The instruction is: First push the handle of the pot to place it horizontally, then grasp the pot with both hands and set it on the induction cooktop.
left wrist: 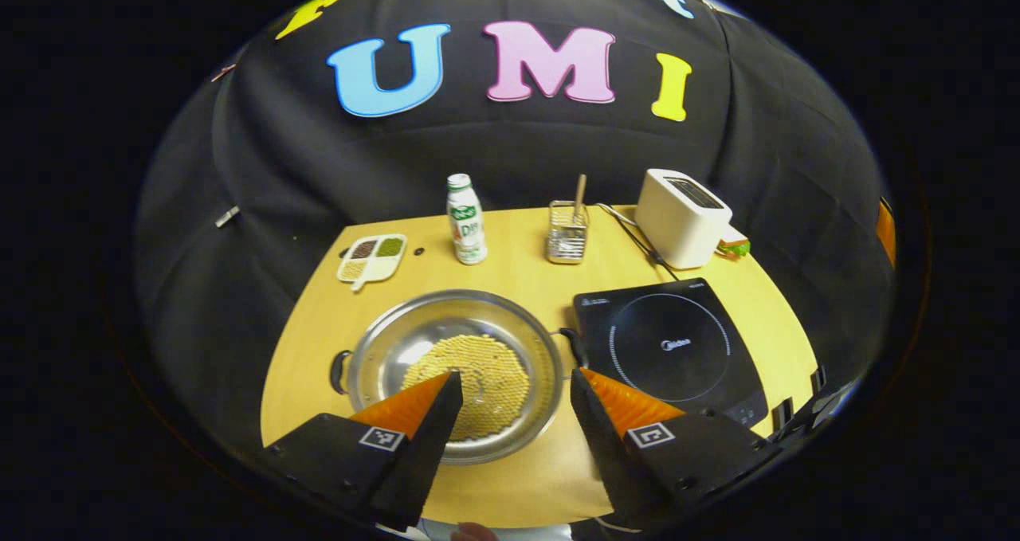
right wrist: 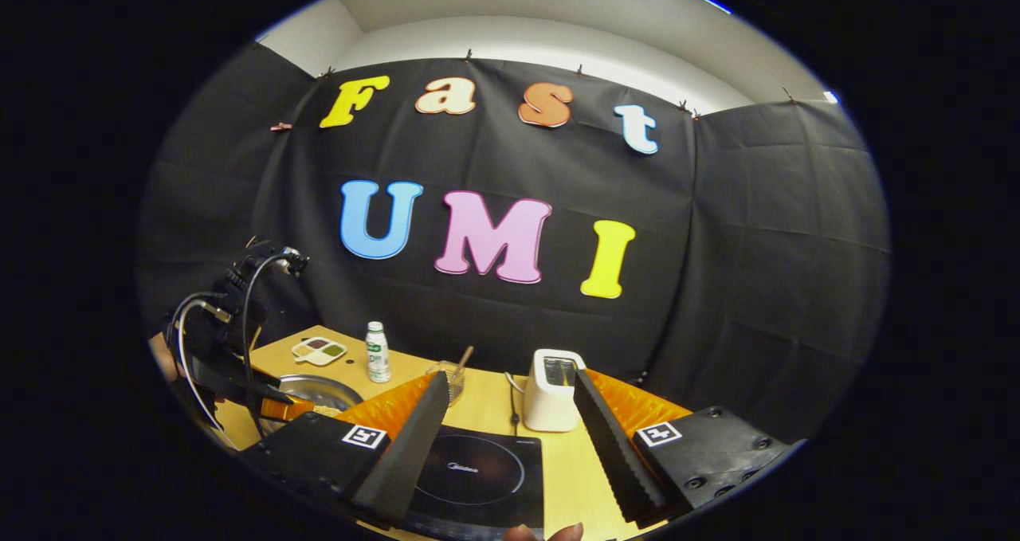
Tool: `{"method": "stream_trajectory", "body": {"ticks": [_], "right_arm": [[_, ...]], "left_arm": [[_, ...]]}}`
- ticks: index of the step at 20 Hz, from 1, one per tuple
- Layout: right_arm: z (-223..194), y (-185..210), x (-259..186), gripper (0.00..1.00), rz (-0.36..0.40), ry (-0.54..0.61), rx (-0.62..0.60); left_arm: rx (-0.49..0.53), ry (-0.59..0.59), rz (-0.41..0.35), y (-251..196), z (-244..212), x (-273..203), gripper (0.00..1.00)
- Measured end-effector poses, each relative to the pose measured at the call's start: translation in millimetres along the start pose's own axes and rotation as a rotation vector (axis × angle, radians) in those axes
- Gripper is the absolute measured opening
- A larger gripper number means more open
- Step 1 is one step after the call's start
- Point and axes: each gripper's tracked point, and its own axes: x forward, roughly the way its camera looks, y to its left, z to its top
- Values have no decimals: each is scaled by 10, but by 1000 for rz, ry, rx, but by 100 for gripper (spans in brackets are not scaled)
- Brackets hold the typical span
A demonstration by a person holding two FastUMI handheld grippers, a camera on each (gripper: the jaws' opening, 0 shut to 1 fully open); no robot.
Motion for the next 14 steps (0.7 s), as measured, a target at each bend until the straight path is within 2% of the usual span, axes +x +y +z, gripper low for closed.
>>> {"method": "stream_trajectory", "body": {"ticks": [5,10,14], "right_arm": [[-170,612,245,98,96,71,55],[-629,1056,616,98,146,206,119],[-1122,1352,897,98,183,333,124]], "left_arm": [[-64,-35,-4,581,-67,-62,87],[-89,-12,-7,1269,-292,-12,88],[-116,8,0,1787,-443,203,88]]}}
